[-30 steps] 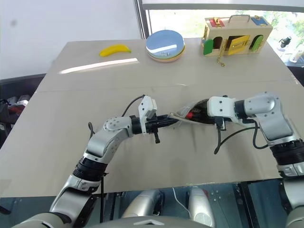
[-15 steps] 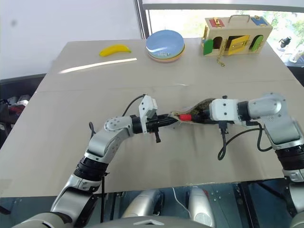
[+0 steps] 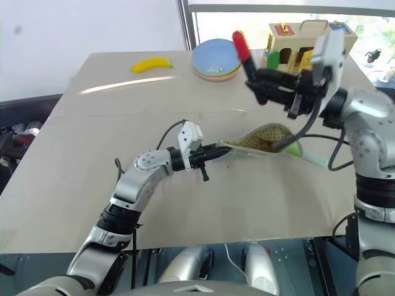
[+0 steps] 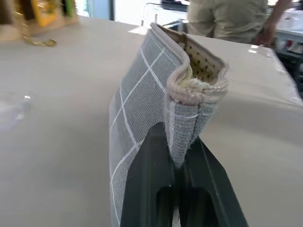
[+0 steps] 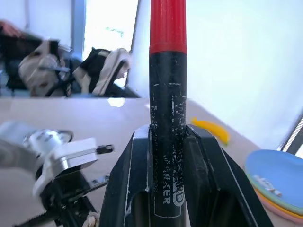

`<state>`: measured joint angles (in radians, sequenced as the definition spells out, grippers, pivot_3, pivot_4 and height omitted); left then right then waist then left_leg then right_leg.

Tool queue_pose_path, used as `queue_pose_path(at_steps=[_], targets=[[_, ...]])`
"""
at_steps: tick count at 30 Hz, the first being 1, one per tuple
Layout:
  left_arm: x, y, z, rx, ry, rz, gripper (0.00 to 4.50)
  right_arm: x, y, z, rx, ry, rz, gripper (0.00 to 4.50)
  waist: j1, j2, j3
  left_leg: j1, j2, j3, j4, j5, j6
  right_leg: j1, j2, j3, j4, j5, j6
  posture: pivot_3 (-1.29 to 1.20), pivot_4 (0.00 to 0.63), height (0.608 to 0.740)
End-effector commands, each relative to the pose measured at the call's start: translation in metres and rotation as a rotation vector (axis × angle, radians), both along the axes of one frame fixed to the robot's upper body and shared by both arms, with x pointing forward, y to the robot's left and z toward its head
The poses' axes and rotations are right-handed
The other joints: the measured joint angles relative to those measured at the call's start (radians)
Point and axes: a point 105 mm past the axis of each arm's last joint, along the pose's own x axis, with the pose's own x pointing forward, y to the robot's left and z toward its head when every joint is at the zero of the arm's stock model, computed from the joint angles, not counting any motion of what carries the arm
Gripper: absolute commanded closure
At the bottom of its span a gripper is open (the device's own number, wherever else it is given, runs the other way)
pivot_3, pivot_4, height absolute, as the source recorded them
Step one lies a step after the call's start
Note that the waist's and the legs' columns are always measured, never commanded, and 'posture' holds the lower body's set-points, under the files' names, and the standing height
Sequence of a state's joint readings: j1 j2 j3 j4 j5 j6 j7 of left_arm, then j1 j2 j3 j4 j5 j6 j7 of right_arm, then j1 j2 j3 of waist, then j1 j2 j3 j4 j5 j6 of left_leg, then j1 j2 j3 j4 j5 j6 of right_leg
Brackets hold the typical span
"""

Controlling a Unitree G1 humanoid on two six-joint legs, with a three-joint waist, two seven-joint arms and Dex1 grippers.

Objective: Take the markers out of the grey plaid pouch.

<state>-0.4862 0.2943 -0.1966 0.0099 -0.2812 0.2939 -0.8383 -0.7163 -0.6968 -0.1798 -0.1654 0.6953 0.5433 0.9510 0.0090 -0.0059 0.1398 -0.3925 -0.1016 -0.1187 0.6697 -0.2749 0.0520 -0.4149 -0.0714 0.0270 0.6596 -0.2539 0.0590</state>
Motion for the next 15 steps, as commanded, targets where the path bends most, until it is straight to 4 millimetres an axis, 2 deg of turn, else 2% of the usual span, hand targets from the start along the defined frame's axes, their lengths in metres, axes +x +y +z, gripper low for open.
queue_pose_path(at_steps=[1, 3, 5, 6, 9, 10, 12, 15], targets=[[0.021, 0.026, 0.041, 0.004, -0.219, 0.152, 4.50, 0.027, -0.051, -0.009, -0.065, 0.045, -0.279, 4.16, 0.006, 0.000, 0.000, 0.000, 0.000, 0.000, 0.000, 0.000, 0.000, 0.000, 0.000, 0.000, 0.000, 0.000, 0.000, 0.00, 0.150, 0.740], [0.028, 0.040, 0.051, 0.040, -0.297, 0.211, 4.50, 0.039, -0.077, -0.031, -0.143, 0.118, -0.405, 4.16, 0.010, 0.000, 0.000, -0.001, 0.000, 0.000, 0.000, 0.000, 0.000, 0.000, 0.000, -0.001, 0.000, 0.000, 0.000, 0.00, 0.150, 0.740], [0.031, 0.048, 0.055, 0.060, -0.334, 0.241, 4.50, 0.046, -0.094, -0.048, -0.204, 0.168, -0.491, 4.16, 0.006, 0.000, 0.000, -0.001, 0.000, 0.000, 0.000, 0.000, 0.000, 0.000, 0.000, -0.001, -0.001, 0.000, 0.000, 0.00, 0.150, 0.740], [0.032, 0.054, 0.057, 0.078, -0.356, 0.259, 4.50, 0.050, -0.105, -0.063, -0.275, 0.196, -0.542, 4.16, 0.002, 0.000, 0.000, -0.001, 0.000, 0.002, -0.001, 0.000, 0.000, -0.001, -0.001, 0.001, -0.002, 0.000, 0.000, 0.00, 0.150, 0.740], [0.034, 0.068, 0.058, 0.143, -0.410, 0.300, 4.50, 0.054, -0.139, -0.106, -0.474, 0.266, -0.676, 4.16, 0.002, 0.000, 0.000, -0.003, 0.000, 0.003, -0.002, 0.000, 0.000, -0.004, 0.000, 0.001, -0.001, 0.000, 0.000, 0.00, 0.150, 0.740], [0.035, 0.074, 0.054, 0.169, -0.413, 0.314, 4.50, 0.054, -0.142, -0.114, -0.498, 0.261, -0.672, 4.16, 0.001, 0.000, 0.000, -0.003, 0.000, 0.003, -0.002, 0.000, 0.000, -0.004, 0.000, 0.001, -0.001, 0.000, 0.000, 0.00, 0.150, 0.740], [0.034, 0.084, 0.045, 0.208, -0.405, 0.335, 4.50, 0.058, -0.140, -0.112, -0.452, 0.240, -0.667, 4.16, -0.004, 0.001, 0.001, -0.004, 0.000, 0.004, -0.002, 0.000, 0.000, -0.005, 0.000, 0.002, 0.000, 0.000, 0.000, 0.00, 0.150, 0.740], [0.031, 0.095, 0.029, 0.275, -0.404, 0.354, 4.50, 0.055, -0.138, -0.109, -0.516, 0.200, -0.645, 4.16, -0.016, 0.002, 0.001, -0.004, 0.000, 0.006, -0.002, 0.000, 0.000, -0.007, 0.000, 0.003, 0.001, 0.000, 0.000, 0.00, 0.150, 0.740]])
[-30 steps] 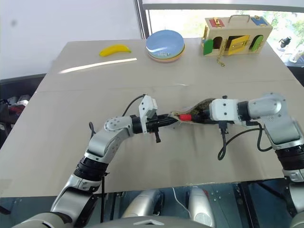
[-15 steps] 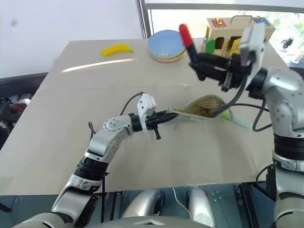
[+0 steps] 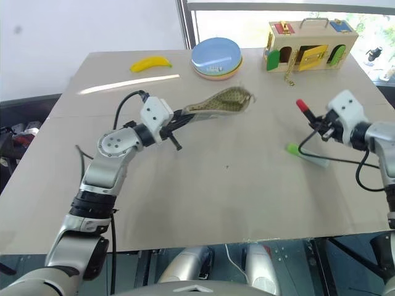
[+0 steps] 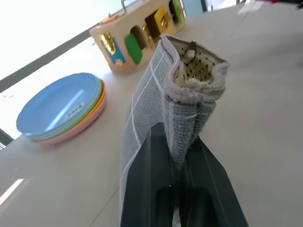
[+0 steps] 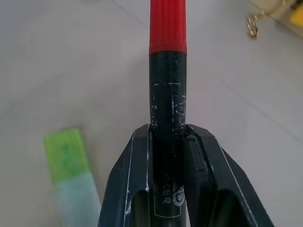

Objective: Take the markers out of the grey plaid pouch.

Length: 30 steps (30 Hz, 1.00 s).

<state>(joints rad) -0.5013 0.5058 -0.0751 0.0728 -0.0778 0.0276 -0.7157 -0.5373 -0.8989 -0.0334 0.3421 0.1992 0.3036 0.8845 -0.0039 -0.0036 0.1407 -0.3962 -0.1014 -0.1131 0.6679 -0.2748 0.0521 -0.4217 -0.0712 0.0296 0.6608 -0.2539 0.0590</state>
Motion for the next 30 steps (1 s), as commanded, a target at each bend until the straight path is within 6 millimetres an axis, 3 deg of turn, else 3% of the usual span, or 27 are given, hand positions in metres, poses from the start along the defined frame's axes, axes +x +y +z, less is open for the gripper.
queue_pose_path(at_steps=[1, 3, 4, 5, 6, 8, 11, 16, 18, 21, 23, 28, 29, 30], targets=[[-0.003, 0.013, -0.003, 0.030, -0.034, 0.038, 4.50, -0.003, 0.004, 0.026, -0.075, -0.085, 0.064, 4.16, -0.004, 0.000, 0.000, 0.000, 0.000, 0.000, 0.000, 0.000, 0.000, 0.000, 0.000, 0.000, 0.000, 0.000, 0.000, 0.00, 0.150, 0.740], [-0.003, 0.020, -0.008, 0.028, -0.030, 0.069, 4.50, -0.007, 0.003, 0.025, -0.079, -0.062, 0.071, 4.16, -0.004, 0.000, 0.000, 0.000, 0.000, -0.001, 0.000, 0.000, 0.000, 0.000, 0.000, 0.000, 0.000, 0.000, 0.000, 0.00, 0.150, 0.740], [-0.003, 0.023, -0.010, 0.030, -0.030, 0.085, 4.50, -0.007, 0.001, 0.025, -0.106, -0.058, 0.068, 3.15, -0.002, 0.000, 0.000, 0.000, 0.000, -0.002, 0.001, 0.000, 0.000, 0.000, 0.000, 0.000, 0.000, 0.000, 0.000, 0.00, 0.150, 0.740], [-0.003, 0.025, -0.011, 0.031, -0.031, 0.097, 4.50, -0.008, 0.000, 0.024, -0.133, -0.055, 0.069, 3.08, -0.002, 0.000, 0.000, 0.000, 0.000, -0.002, 0.001, 0.000, 0.000, 0.001, 0.000, 0.000, 0.000, 0.000, 0.000, 0.00, 0.150, 0.740], [-0.002, 0.026, -0.012, 0.029, -0.032, 0.108, 4.50, -0.009, -0.002, 0.023, -0.158, -0.053, 0.064, 2.26, -0.001, 0.000, 0.000, 0.000, 0.000, -0.002, 0.001, 0.000, 0.000, 0.001, 0.000, 0.000, 0.000, 0.000, 0.000, 0.00, 0.150, 0.740], [-0.001, 0.028, -0.014, 0.026, -0.032, 0.126, 4.50, -0.011, -0.003, 0.023, -0.198, -0.054, 0.065, 1.58, -0.001, 0.000, 0.000, -0.001, 0.000, -0.002, 0.001, 0.000, 0.000, 0.001, 0.000, 0.000, 0.000, 0.000, 0.000, 0.00, 0.150, 0.740], [-0.001, 0.030, -0.015, 0.021, -0.031, 0.141, 4.50, -0.012, -0.004, 0.027, -0.215, -0.071, 0.051, 0.16, -0.001, 0.000, 0.000, -0.001, 0.000, -0.002, 0.001, 0.000, 0.000, 0.001, 0.000, 0.000, 0.000, 0.000, 0.000, 0.00, 0.150, 0.740], [-0.003, 0.032, -0.020, 0.028, -0.019, 0.149, 4.50, -0.018, -0.006, 0.028, -0.224, -0.051, 0.038, 0.07, -0.003, 0.000, 0.000, -0.001, 0.000, -0.002, 0.001, 0.000, 0.000, 0.000, 0.000, 0.000, 0.000, 0.000, 0.000, 0.00, 0.150, 0.740], [-0.006, 0.034, -0.021, 0.013, -0.005, 0.142, 4.50, -0.027, 0.003, 0.026, -0.160, -0.012, 0.084, 0.07, -0.002, 0.000, 0.000, -0.001, 0.000, -0.002, 0.001, 0.000, 0.000, 0.000, 0.000, 0.000, 0.000, 0.000, 0.000, 0.00, 0.150, 0.740], [-0.014, 0.035, -0.020, -0.027, 0.014, 0.115, 3.59, -0.043, 0.022, 0.028, -0.033, 0.031, 0.173, 0.00, -0.002, 0.000, 0.000, -0.001, 0.000, -0.002, 0.001, 0.000, 0.000, 0.000, 0.000, 0.000, 0.000, 0.000, 0.000, 0.00, 0.150, 0.740], [-0.019, 0.038, -0.022, -0.011, 0.018, 0.109, 2.49, -0.054, 0.029, 0.027, 0.027, 0.055, 0.217, 0.00, -0.002, 0.000, 0.000, -0.001, 0.000, -0.002, 0.001, 0.000, 0.000, 0.001, 0.000, 0.001, 0.000, 0.000, 0.000, 0.00, 0.150, 0.740], [-0.035, 0.057, -0.034, 0.059, 0.042, 0.111, 0.61, -0.085, 0.035, 0.012, 0.181, 0.141, 0.273, 0.00, 0.006, 0.000, 0.000, 0.000, 0.000, -0.003, 0.001, 0.000, 0.000, 0.002, 0.000, -0.001, 0.000, 0.000, 0.000, 0.00, 0.150, 0.740], [-0.036, 0.062, -0.034, 0.068, 0.036, 0.130, 0.07, -0.089, 0.035, 0.009, 0.202, 0.147, 0.276, 0.00, 0.008, 0.000, 0.000, 0.001, 0.000, -0.003, 0.000, 0.000, 0.000, 0.003, 0.000, 0.000, -0.001, 0.000, 0.000, 0.00, 0.150, 0.740], [-0.036, 0.067, -0.034, 0.078, 0.030, 0.148, 0.02, -0.093, 0.034, 0.007, 0.213, 0.147, 0.275, 0.00, 0.011, 0.000, 0.000, 0.001, 0.000, -0.003, 0.001, 0.000, 0.000, 0.003, 0.000, 0.000, -0.001, 0.000, 0.000, 0.00, 0.150, 0.740]])
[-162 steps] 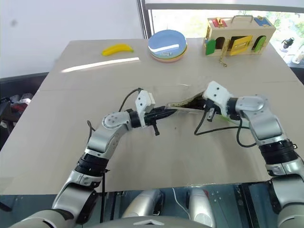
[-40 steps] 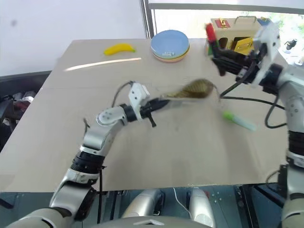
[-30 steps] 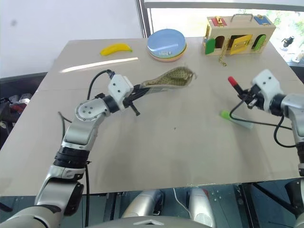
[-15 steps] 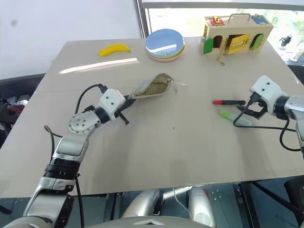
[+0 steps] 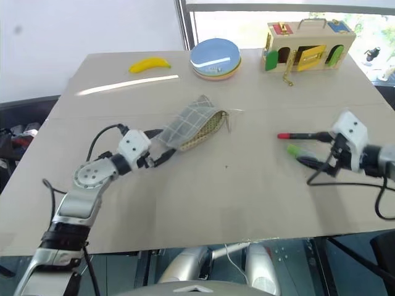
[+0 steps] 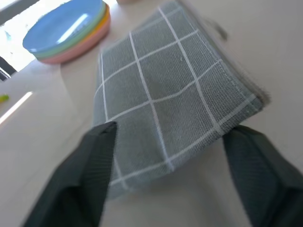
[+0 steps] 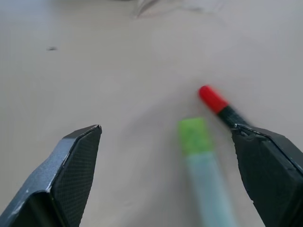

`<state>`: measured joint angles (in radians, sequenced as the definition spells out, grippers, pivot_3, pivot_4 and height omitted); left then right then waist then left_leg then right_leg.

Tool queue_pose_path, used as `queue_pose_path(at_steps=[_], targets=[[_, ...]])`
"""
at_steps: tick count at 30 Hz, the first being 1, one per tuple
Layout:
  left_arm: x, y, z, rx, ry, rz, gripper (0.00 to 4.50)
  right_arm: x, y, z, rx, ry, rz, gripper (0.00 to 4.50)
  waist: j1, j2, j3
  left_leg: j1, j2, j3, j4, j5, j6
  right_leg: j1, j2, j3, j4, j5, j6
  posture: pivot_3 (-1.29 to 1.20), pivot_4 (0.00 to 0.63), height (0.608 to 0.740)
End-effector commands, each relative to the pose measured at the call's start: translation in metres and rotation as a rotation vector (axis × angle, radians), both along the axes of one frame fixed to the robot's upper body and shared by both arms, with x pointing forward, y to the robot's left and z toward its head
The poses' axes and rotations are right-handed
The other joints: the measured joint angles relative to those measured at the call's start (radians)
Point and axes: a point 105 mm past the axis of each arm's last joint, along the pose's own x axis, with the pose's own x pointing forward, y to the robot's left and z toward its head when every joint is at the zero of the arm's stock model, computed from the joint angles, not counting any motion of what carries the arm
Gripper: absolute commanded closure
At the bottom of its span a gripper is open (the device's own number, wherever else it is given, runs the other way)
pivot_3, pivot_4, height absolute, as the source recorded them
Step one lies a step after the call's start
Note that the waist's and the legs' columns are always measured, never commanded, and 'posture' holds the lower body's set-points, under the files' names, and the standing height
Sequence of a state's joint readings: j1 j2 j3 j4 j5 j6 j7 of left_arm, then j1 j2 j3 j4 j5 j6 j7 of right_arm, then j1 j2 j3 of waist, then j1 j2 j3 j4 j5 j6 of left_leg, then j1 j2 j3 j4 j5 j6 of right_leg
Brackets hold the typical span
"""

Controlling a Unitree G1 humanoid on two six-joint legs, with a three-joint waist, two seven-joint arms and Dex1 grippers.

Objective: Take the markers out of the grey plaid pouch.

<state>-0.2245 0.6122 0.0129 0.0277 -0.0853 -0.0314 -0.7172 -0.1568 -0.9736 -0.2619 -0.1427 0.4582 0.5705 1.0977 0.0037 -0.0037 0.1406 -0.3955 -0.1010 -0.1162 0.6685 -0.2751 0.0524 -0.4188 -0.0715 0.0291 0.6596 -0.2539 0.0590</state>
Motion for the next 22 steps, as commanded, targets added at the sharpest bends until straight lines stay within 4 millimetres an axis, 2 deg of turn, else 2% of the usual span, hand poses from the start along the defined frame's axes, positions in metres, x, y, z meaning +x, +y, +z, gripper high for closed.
queue_pose_path(at_steps=[1, 4, 7, 9, 13, 15, 18, 22], targets=[[-0.006, 0.014, 0.018, 0.025, -0.087, 0.028, 0.02, -0.014, 0.001, 0.009, 0.067, -0.043, 0.018, 0.00, 0.008, 0.000, 0.000, 0.000, 0.000, 0.000, 0.000, 0.000, 0.000, 0.000, 0.000, 0.000, 0.000, 0.000, 0.000, 0.00, 0.150, 0.740], [-0.022, 0.029, 0.007, 0.012, -0.016, 0.057, 0.02, -0.023, -0.007, -0.003, 0.081, -0.061, -0.013, 0.00, 0.010, 0.000, 0.000, 0.002, 0.000, 0.000, 0.000, 0.000, 0.000, 0.002, 0.000, 0.000, 0.001, 0.000, 0.000, 0.00, 0.150, 0.740], [-0.040, 0.031, 0.002, -0.081, 0.065, 0.079, 0.02, -0.030, -0.004, -0.007, 0.124, -0.063, -0.016, 0.00, 0.009, 0.000, 0.000, 0.004, 0.000, 0.001, 0.000, 0.000, 0.000, 0.003, 0.000, 0.001, 0.000, 0.000, 0.000, 0.00, 0.150, 0.740], [-0.056, 0.029, -0.006, -0.101, 0.126, 0.088, 0.02, -0.037, -0.007, -0.015, 0.123, -0.050, -0.028, 0.00, 0.010, 0.000, 0.000, 0.004, 0.000, 0.000, 0.000, 0.000, 0.000, 0.004, 0.000, 0.000, 0.000, 0.000, 0.000, 0.00, 0.150, 0.740], [-0.100, 0.017, -0.023, -0.176, 0.282, 0.040, 0.02, -0.054, -0.019, -0.035, 0.085, -0.001, -0.065, 0.00, 0.011, 0.000, 0.000, 0.005, 0.000, 0.001, -0.001, -0.001, 0.001, 0.006, 0.000, 0.000, -0.001, 0.000, 0.000, 0.00, 0.150, 0.740], [-0.112, 0.018, -0.027, -0.221, 0.336, 0.062, 0.02, -0.060, -0.027, -0.038, 0.088, 0.009, -0.088, 0.00, 0.012, 0.001, 0.000, 0.006, 0.001, 0.001, -0.001, -0.001, 0.002, 0.006, 0.000, 0.000, -0.002, 0.000, 0.000, 0.00, 0.150, 0.740], [-0.119, 0.025, -0.032, -0.228, 0.362, 0.101, 0.02, -0.065, -0.035, -0.041, 0.092, 0.015, -0.102, 0.00, 0.014, 0.001, 0.000, 0.010, 0.001, 0.001, -0.002, -0.004, 0.005, 0.011, -0.001, 0.000, -0.001, 0.000, 0.000, 0.00, 0.150, 0.740], [-0.118, 0.032, -0.031, -0.222, 0.359, 0.123, 0.02, -0.066, -0.035, -0.040, 0.116, 0.006, -0.101, 0.00, 0.013, 0.002, 0.001, 0.017, 0.001, 0.000, -0.002, -0.006, 0.004, 0.018, 0.000, -0.001, -0.002, -0.001, -0.001, 0.00, 0.150, 0.740]])
